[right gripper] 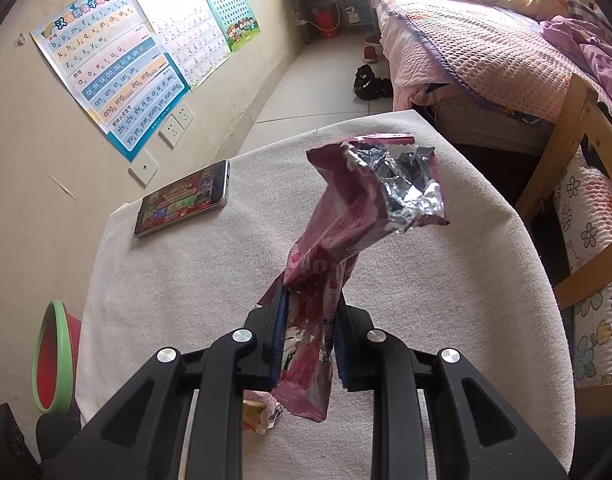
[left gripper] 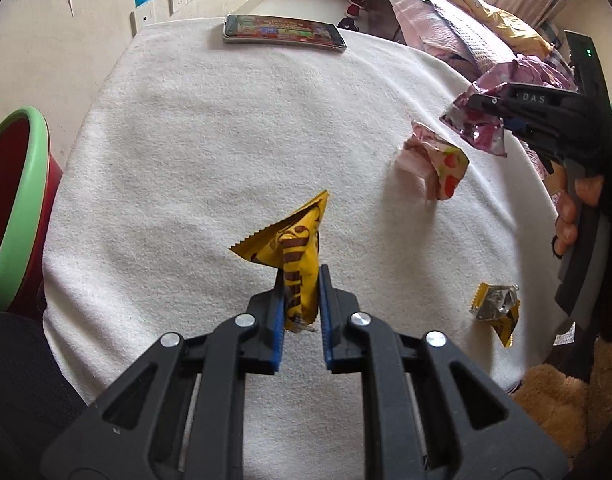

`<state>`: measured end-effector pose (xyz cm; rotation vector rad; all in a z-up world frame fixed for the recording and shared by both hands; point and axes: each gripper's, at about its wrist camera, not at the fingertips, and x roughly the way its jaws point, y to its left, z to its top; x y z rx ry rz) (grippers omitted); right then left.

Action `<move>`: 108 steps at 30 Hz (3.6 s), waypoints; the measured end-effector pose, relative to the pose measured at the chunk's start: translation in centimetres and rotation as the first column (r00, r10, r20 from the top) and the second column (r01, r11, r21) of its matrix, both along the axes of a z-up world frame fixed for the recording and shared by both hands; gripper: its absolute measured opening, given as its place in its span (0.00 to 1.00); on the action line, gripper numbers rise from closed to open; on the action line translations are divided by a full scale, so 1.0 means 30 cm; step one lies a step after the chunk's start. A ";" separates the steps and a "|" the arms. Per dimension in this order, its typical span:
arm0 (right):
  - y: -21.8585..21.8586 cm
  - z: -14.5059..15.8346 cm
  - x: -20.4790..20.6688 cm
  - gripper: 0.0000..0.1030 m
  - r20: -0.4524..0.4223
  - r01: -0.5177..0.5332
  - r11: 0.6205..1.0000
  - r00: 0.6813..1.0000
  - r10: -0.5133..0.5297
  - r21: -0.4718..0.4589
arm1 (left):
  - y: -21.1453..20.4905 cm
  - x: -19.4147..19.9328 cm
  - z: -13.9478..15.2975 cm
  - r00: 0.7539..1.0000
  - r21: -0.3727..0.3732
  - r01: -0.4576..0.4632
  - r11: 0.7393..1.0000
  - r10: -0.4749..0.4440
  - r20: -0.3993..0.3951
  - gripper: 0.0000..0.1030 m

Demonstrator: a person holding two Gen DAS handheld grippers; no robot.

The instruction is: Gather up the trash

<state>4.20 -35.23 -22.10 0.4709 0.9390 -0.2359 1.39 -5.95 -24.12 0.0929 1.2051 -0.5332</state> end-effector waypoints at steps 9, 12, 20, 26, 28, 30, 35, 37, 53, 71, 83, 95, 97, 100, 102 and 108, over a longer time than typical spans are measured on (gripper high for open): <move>-0.003 -0.006 0.001 0.20 -0.003 0.004 1.000 1.000 -0.004 0.001 | 0.065 0.059 0.047 0.998 -0.013 -0.057 0.998 0.058 0.040 0.35; -0.003 -0.006 0.004 0.21 -0.002 0.000 1.000 1.000 0.000 0.005 | 0.098 0.054 0.052 0.996 -0.020 -0.078 0.997 0.079 0.032 0.43; 0.001 -0.005 0.005 0.21 -0.002 -0.011 1.000 1.000 0.011 0.007 | 0.051 0.075 0.001 0.997 -0.023 -0.073 0.997 0.073 0.001 0.48; 0.006 0.007 0.002 0.21 0.009 -0.012 1.000 1.000 0.012 0.001 | 0.017 0.078 -0.042 0.998 -0.018 -0.049 0.999 0.049 -0.038 0.25; 0.018 0.017 0.000 0.21 0.016 -0.014 1.000 1.000 0.015 -0.022 | 0.022 0.072 -0.028 0.998 -0.028 -0.051 0.998 0.050 -0.025 0.20; 0.045 0.042 -0.003 0.20 0.038 -0.029 0.997 0.999 0.032 -0.073 | 0.034 0.071 -0.010 0.998 -0.036 -0.062 0.997 0.062 -0.007 0.19; 0.113 0.125 -0.018 0.20 0.132 -0.070 0.979 0.987 0.096 -0.193 | 0.085 0.082 0.048 0.993 -0.076 -0.112 0.991 0.114 0.027 0.18; 0.146 0.140 -0.019 0.21 0.139 -0.105 0.971 0.981 0.137 -0.213 | 0.113 0.085 0.081 0.989 -0.094 -0.134 0.987 0.139 0.050 0.18; 0.622 0.159 -0.001 0.22 0.102 -0.514 0.839 0.838 0.535 -0.181 | 0.426 0.187 0.238 0.914 -0.130 -0.351 0.927 0.370 0.166 0.18; 1.248 0.206 0.252 0.23 0.142 -0.798 0.602 0.593 0.793 -0.029 | 0.935 0.274 0.219 0.721 -0.130 -0.661 0.739 0.673 0.163 0.18; 1.312 0.192 0.296 0.50 0.149 -0.817 0.575 0.573 0.806 0.032 | 1.039 0.245 0.202 0.634 -0.128 -0.744 0.656 0.753 0.175 0.53; 0.670 0.143 0.003 0.57 -0.146 -0.739 0.667 0.673 0.726 -0.092 | 0.798 0.223 0.210 0.753 -0.135 -0.615 0.777 0.630 0.191 0.60; 0.539 0.106 -0.056 0.57 -0.270 -0.720 0.685 0.685 0.677 -0.111 | 0.739 0.230 0.206 0.778 -0.146 -0.586 0.797 0.604 0.175 0.60; 0.388 0.034 -0.136 0.58 -0.457 -0.713 0.697 0.646 0.611 -0.076 | 0.636 0.238 0.207 0.812 -0.166 -0.538 0.827 0.561 0.163 0.60; 0.333 -0.018 -0.207 0.59 -0.530 -0.713 0.701 0.599 0.600 -0.012 | 0.564 0.239 0.205 0.836 -0.178 -0.502 0.846 0.528 0.150 0.60; 0.345 -0.188 -0.274 0.64 -0.703 -0.737 0.661 0.397 0.590 0.139 | 0.384 0.197 0.208 0.896 -0.191 -0.393 0.900 0.421 0.140 0.60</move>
